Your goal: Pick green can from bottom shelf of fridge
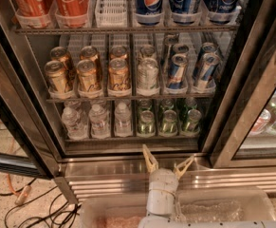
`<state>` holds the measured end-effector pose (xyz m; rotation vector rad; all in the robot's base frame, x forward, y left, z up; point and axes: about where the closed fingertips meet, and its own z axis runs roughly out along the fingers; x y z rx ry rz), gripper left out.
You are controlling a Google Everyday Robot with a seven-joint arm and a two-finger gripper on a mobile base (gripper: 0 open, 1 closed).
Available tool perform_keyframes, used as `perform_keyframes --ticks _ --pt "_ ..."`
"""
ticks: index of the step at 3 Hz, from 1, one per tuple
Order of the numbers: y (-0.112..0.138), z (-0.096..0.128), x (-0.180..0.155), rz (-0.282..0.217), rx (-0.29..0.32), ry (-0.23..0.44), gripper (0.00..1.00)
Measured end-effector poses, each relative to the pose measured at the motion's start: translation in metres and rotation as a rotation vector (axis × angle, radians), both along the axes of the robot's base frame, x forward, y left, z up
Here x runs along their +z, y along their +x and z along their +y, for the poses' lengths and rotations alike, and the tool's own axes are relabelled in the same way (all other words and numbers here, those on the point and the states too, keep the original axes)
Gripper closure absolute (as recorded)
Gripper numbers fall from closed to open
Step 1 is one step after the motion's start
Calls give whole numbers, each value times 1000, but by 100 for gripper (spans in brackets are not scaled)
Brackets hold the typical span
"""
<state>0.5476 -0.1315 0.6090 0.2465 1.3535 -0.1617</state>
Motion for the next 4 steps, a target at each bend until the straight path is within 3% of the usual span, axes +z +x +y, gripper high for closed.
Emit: perform_keyframes --ticks 2,3,4 --pt "14 -29 0 -19 -85 -29 0" --pt "18 -41 -2 -19 -121 -35 13" --pt "23 -49 -4 -20 -151 -39 18"
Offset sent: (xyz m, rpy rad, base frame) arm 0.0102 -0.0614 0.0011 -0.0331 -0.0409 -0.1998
